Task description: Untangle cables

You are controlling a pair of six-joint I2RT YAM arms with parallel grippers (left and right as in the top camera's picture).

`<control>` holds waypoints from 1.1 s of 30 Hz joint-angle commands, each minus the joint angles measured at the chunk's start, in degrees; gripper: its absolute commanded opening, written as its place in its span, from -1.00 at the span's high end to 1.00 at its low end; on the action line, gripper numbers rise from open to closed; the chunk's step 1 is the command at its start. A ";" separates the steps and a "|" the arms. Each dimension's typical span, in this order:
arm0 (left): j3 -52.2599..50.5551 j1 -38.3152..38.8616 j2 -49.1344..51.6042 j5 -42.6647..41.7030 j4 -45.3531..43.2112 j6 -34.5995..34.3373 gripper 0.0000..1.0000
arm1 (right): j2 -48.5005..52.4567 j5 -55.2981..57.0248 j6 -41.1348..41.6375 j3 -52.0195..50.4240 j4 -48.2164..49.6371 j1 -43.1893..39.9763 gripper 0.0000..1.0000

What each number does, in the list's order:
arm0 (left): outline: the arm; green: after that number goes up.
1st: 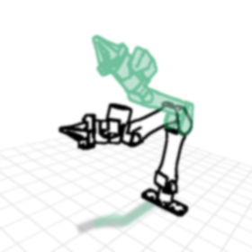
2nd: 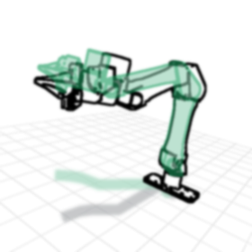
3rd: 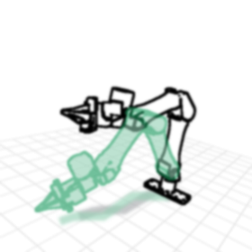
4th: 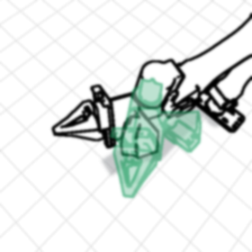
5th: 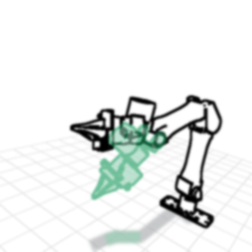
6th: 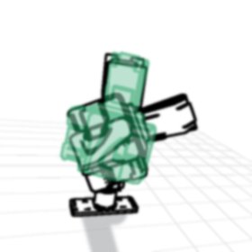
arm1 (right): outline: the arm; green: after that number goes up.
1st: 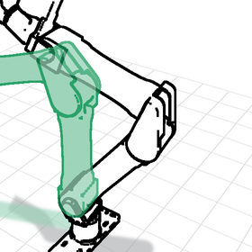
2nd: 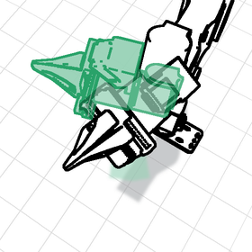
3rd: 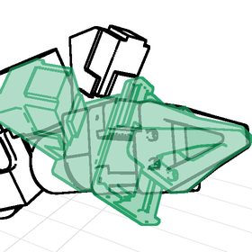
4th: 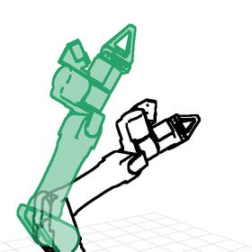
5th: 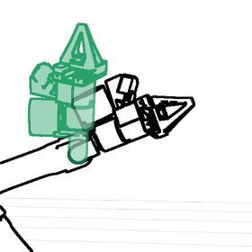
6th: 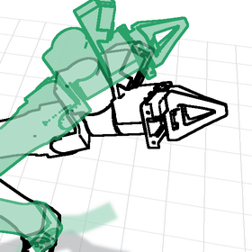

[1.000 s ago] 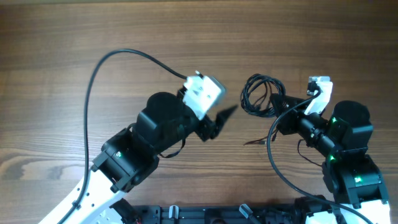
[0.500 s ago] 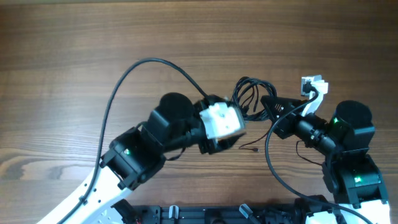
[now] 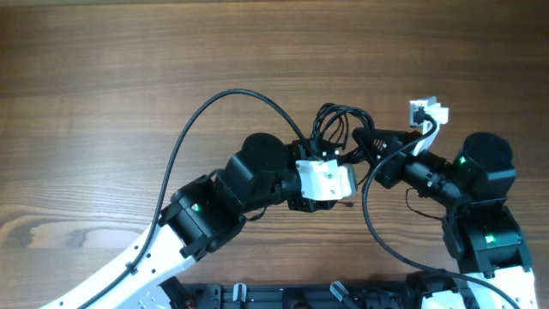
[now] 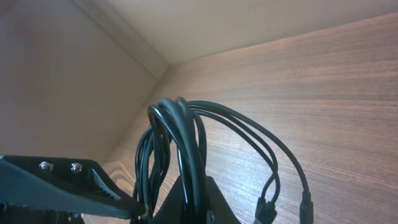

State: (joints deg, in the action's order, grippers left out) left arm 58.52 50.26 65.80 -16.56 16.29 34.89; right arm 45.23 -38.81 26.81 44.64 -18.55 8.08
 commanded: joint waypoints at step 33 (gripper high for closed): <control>1.07 0.26 0.57 3.17 3.91 0.66 0.92 | 0.17 -10.75 -7.32 0.13 2.86 0.09 0.91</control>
State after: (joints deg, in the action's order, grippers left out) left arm 58.54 50.33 65.80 -13.50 20.16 35.73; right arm 45.45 -47.59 20.62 44.60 -16.23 8.08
